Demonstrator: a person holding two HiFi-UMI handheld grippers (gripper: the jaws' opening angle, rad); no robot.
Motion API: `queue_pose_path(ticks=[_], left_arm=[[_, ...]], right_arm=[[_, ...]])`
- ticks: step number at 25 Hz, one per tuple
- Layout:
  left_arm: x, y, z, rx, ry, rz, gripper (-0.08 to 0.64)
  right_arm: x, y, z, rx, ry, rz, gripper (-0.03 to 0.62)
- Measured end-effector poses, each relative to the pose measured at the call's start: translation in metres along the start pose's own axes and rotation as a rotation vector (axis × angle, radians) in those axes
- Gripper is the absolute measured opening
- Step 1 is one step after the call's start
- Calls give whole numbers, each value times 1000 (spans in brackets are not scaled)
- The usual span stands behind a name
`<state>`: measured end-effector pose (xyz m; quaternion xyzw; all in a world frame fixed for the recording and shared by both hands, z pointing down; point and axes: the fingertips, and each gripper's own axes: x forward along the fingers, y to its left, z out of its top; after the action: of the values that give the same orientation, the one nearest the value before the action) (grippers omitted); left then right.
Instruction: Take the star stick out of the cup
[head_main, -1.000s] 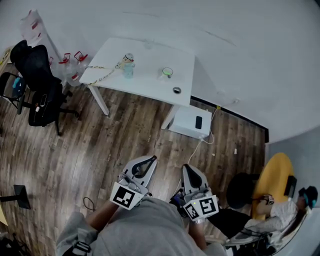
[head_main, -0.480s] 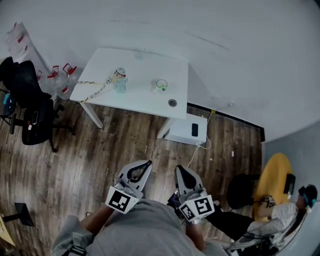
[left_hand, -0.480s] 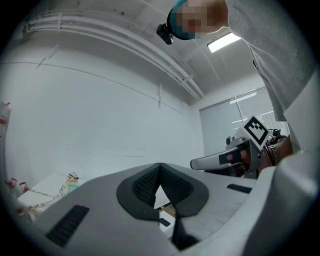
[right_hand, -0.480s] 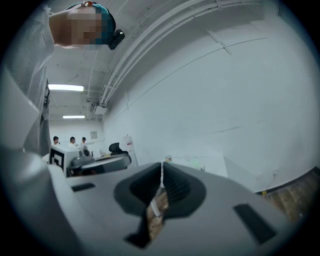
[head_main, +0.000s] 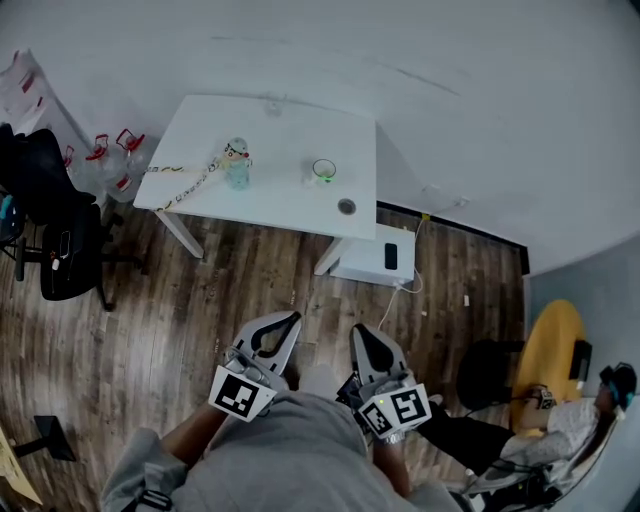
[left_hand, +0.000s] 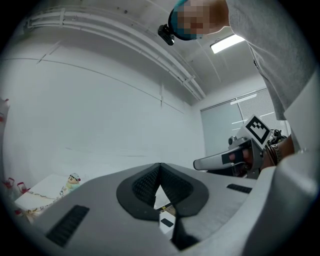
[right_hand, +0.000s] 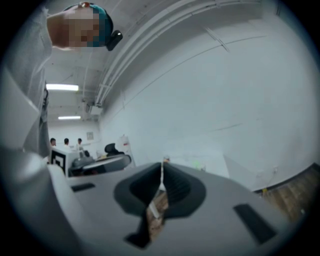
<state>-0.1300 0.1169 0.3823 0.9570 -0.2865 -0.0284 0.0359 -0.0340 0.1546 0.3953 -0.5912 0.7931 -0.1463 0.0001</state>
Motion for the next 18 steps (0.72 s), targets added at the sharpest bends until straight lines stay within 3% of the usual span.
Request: queue_pose_path(ticks=[7,18], left_arm=[[10,10,-8,-13,26,-7,34],[42,38,-14,-6,41,55,34]], right_arm=[[16,-11,-3,16,20,-8,35],[61,-45,7,10,22,39,35]])
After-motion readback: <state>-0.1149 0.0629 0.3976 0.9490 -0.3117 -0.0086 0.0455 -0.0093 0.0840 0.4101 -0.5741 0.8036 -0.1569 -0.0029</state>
